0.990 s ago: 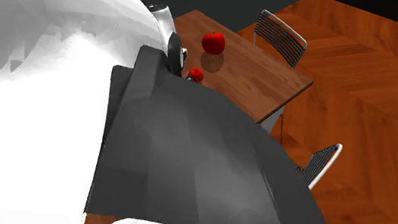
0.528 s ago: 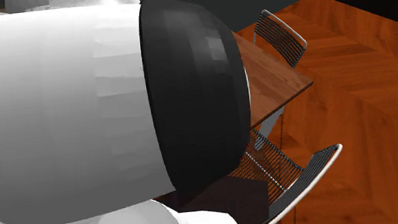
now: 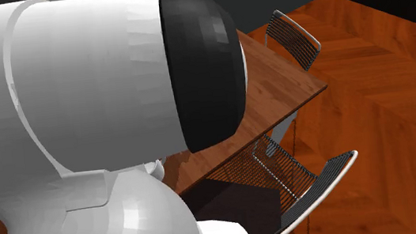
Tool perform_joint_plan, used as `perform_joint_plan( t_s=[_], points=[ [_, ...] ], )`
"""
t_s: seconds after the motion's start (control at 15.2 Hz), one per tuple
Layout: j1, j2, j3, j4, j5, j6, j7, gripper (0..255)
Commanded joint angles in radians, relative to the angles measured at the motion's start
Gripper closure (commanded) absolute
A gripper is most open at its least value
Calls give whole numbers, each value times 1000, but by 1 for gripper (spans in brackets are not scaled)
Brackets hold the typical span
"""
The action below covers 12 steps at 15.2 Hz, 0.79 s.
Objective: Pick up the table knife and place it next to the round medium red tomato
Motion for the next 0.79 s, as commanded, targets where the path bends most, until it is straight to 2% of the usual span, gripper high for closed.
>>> perform_joint_plan(
  t_s=[0.0, 0.33, 0.4, 0.73],
  points=[
    [0, 5, -1, -2, -1, 7, 0, 0],
    [0, 4, 0, -2, -1, 6, 0, 0],
    [0, 4, 0, -2, -1, 6, 0, 255],
    [0, 4, 0, -2, -1, 6, 0, 255]
  ],
)
